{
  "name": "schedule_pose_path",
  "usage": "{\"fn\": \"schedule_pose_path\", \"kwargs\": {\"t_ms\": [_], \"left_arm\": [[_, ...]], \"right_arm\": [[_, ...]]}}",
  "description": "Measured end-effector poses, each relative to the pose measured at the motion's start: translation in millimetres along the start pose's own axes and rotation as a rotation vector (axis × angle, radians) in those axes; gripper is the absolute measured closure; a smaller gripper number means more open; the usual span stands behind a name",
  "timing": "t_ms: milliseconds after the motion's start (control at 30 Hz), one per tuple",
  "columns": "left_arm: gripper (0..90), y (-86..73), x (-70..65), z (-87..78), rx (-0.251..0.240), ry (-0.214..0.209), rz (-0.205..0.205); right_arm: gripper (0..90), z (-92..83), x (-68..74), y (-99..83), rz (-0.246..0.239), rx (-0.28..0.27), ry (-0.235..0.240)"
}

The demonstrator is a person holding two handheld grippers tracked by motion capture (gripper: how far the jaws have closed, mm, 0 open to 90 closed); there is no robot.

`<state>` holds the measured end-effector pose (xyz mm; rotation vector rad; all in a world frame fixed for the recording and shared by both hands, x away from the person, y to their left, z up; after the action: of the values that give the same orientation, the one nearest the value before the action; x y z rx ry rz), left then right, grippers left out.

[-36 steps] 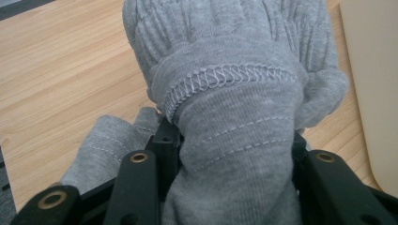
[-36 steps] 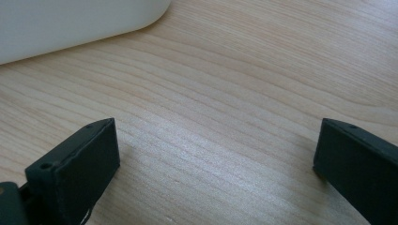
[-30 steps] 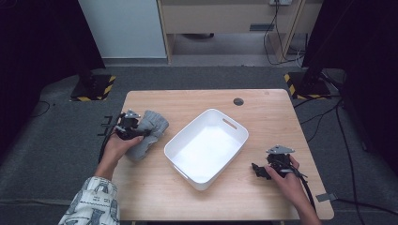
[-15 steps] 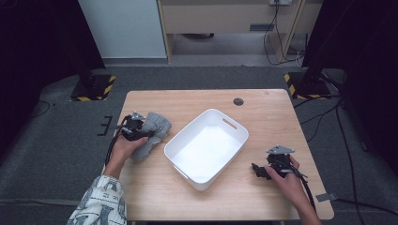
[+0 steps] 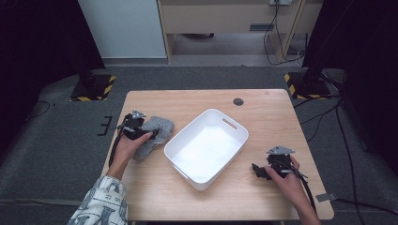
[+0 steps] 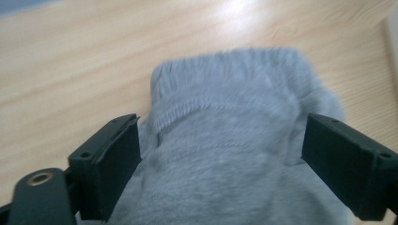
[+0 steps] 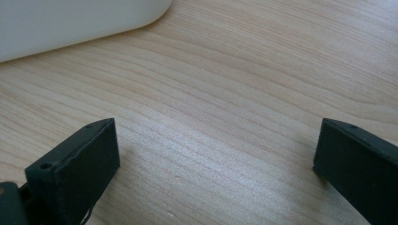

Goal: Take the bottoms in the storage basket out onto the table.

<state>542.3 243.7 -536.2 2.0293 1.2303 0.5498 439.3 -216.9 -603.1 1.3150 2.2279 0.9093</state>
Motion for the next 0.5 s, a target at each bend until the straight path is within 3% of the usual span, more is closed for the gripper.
{"fn": "schedule_pose_path", "kwargs": {"t_ms": [67, 133, 367, 500], "left_arm": [[7.8, 3.9, -2.5, -5.3, -0.017, -0.010, 0.005], [7.1, 7.9, -6.9, -9.7, -0.048, -0.052, 0.001], [10.0, 15.5, -6.9, -18.4, -0.074, -0.072, -0.011], [10.9, 13.8, -10.0, -19.4, -0.061, -0.100, 0.009]], "right_arm": [[0.5, 0.1, 0.0, 0.0, 0.000, 0.000, 0.001], [0.5, 0.1, -0.1, -0.1, 0.001, 0.000, 0.001], [0.3, 0.2, 0.2, -0.1, 0.003, 0.002, 0.004], [0.3, 0.3, 0.2, -0.1, 0.005, 0.002, 0.002]]}}
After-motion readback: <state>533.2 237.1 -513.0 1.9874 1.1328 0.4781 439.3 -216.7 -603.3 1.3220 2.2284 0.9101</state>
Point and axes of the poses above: each handheld gripper's, and its own axes: z roughly forward along the jaws, y roughly out of its top, x roughly to its left, the point moved 9 cm from there along z, roughly forward along the jaws, and after that the axes turned 1 degree about -z, right-handed, at the moved point
